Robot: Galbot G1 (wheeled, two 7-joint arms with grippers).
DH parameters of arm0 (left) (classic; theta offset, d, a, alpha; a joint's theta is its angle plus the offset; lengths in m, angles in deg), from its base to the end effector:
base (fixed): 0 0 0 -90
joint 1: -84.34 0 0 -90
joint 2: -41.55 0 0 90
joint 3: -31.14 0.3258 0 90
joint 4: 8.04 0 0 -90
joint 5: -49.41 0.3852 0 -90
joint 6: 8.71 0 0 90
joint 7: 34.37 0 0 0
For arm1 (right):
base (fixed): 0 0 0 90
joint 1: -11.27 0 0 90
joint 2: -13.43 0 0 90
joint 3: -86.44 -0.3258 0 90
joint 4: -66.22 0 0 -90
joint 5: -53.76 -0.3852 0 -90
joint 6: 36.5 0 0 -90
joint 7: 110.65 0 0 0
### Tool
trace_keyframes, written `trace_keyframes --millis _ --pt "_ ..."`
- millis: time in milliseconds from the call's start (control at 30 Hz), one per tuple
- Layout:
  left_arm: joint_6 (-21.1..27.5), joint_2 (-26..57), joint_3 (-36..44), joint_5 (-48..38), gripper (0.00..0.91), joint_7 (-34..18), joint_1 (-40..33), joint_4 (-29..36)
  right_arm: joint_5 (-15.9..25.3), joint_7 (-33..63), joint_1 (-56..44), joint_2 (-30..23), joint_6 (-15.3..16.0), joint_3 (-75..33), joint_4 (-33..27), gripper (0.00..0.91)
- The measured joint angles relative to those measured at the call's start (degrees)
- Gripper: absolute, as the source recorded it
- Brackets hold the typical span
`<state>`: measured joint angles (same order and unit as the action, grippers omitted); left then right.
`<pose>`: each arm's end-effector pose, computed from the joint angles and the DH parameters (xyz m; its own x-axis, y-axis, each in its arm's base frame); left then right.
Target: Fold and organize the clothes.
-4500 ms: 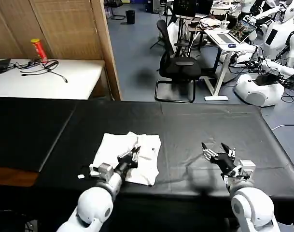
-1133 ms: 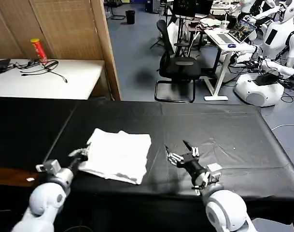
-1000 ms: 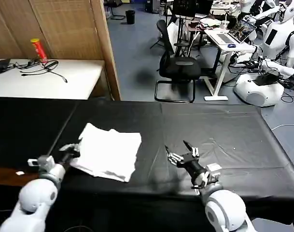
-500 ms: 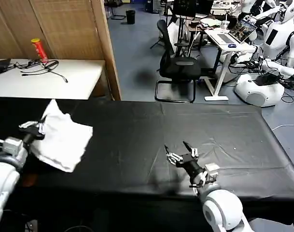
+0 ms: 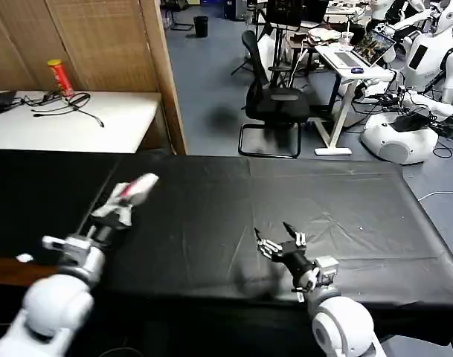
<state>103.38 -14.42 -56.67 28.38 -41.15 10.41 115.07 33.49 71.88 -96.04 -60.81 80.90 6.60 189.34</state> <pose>0.2814 0.0544 -0.1878 -0.9749 0.1489 0.1655 0.1831 0.9593 0.2151 0.2656 0.0234 -0.2152 -0.9158 -0.3092 0.2564 -0.2846 0.9499 0.1293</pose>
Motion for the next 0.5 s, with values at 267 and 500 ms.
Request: trace_keyframes --millis 267,500 --pt "-1.19 -9.04 11.25 0.04 0.878 1.21 -1.61 -2.86 -3.25 0.01 0.39 0.68 1.60 1.56 -0.69 0.878" --pt "-3.65 -8.91 11.99 0.40 0.878 5.15 -2.00 -2.13 -11.84 3.19 2.59 1.28 6.29 3.83 -2.30 0.878"
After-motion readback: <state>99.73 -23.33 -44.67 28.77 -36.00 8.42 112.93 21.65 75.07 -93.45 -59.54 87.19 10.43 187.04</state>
